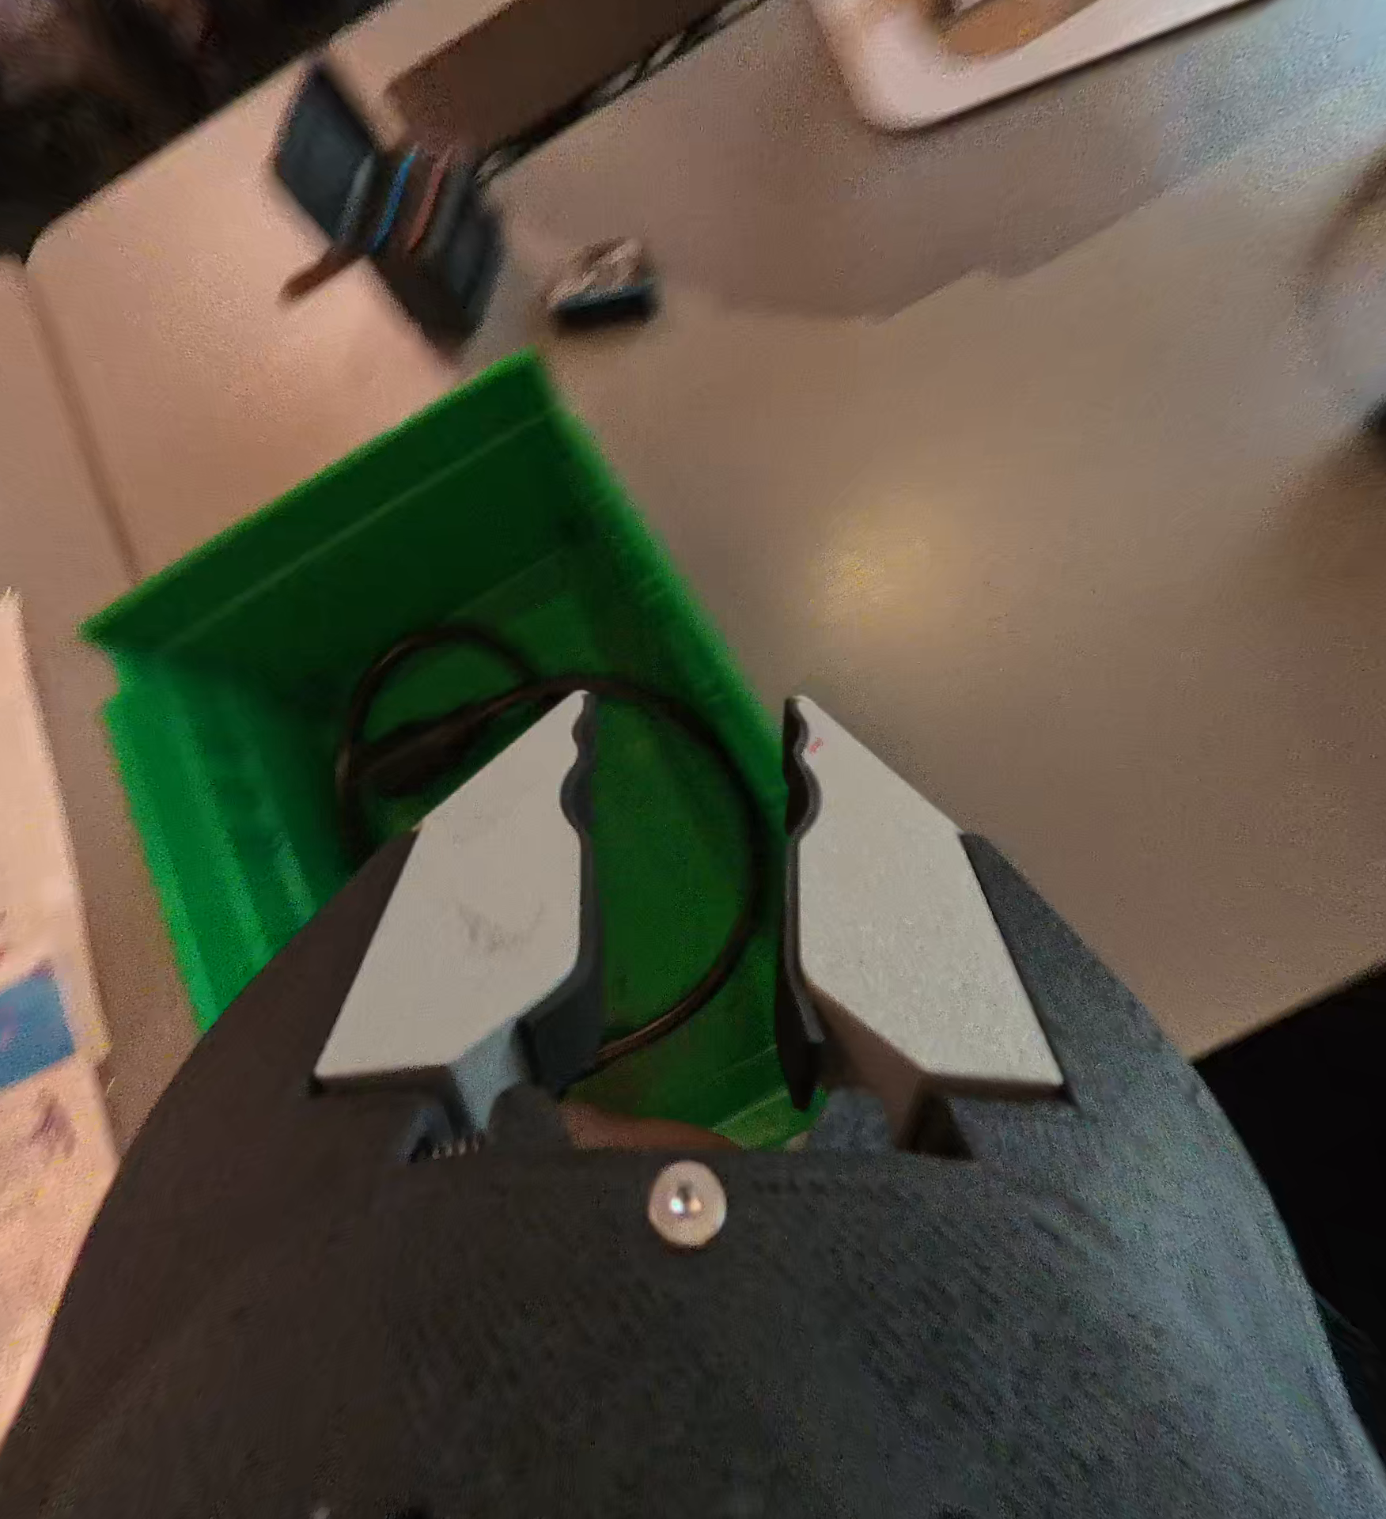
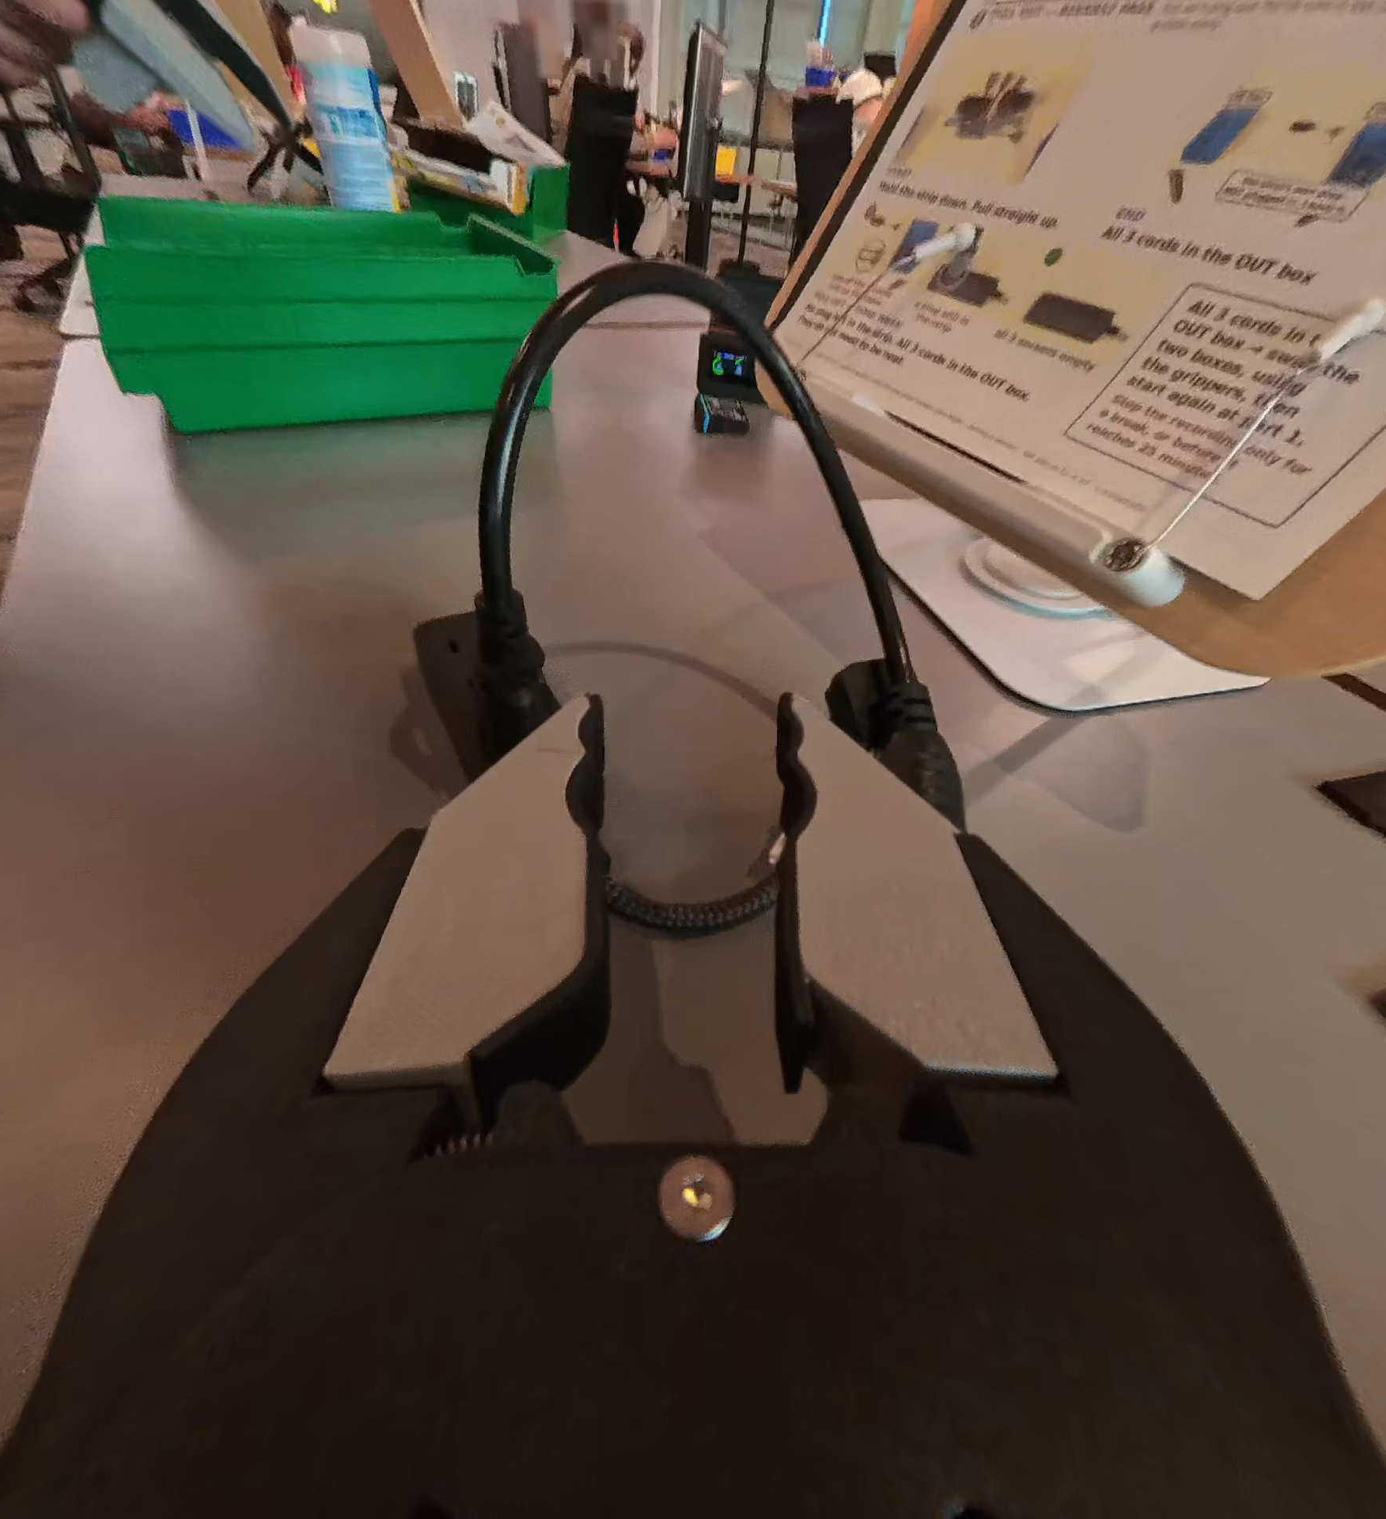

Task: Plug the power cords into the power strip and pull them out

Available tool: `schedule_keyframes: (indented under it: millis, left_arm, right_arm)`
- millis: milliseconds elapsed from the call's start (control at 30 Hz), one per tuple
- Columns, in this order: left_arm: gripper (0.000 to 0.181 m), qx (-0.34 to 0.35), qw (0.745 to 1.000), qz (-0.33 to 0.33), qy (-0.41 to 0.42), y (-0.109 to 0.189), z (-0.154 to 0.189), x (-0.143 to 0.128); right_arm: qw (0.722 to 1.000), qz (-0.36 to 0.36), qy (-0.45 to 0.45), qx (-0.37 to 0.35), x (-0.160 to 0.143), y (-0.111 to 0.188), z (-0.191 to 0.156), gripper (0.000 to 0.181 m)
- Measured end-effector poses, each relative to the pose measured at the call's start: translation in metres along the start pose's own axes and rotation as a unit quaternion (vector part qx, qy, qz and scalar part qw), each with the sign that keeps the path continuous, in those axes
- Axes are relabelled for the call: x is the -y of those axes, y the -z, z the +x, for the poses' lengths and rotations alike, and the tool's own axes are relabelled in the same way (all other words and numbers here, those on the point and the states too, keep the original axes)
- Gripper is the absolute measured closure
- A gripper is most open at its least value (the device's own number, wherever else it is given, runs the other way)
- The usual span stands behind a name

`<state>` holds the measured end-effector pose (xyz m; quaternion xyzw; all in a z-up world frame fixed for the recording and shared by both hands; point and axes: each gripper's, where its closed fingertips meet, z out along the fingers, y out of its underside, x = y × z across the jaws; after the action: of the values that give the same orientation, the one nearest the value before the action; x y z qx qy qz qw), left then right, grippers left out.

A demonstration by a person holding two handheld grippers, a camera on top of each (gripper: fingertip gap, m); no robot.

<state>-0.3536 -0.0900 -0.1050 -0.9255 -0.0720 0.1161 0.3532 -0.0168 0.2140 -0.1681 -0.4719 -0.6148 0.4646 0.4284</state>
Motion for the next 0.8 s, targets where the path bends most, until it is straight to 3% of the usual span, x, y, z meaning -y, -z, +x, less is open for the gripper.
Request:
schedule_keyframes:
  millis: [133, 200, 367, 400, 567, 667, 800]
  left_arm:
    - [0.138, 0.029, 0.992, -0.095, 0.072, -0.033, -0.059, -0.062]
    - [0.138, 0.021, 0.987, -0.136, 0.087, -0.051, -0.067, -0.087]
    - [0.139, 0.026, 0.97, -0.239, 0.036, -0.084, -0.073, -0.133]
    - [0.147, 0.01, 0.968, -0.25, 0.032, -0.087, -0.068, -0.137]
    - [0.149, 0.067, 0.963, -0.254, -0.064, -0.073, -0.078, -0.123]
    - [0.149, 0.141, 0.957, -0.217, -0.13, -0.048, -0.085, -0.083]
    - [0.151, 0.281, 0.915, -0.169, -0.236, 0.001, -0.095, -0.015]
  right_arm:
    - [1.0, -0.004, -0.018, 0.025, -0.002, -0.003, -0.007, 0.142]
    - [0.999, -0.001, -0.032, 0.028, -0.001, -0.003, -0.005, 0.142]
    - [0.998, 0.02, -0.06, 0.028, 0.003, 0.002, 0.001, 0.143]
    - [0.997, 0.022, -0.063, 0.029, 0.003, 0.002, 0.001, 0.143]
    - [0.997, 0.019, -0.061, 0.034, 0.003, 0.002, -0.002, 0.145]
    - [0.998, 0.012, -0.054, 0.036, 0.001, 0.001, -0.005, 0.146]
    - [0.998, 0.005, -0.045, 0.038, 0.0, 0.0, -0.009, 0.147]
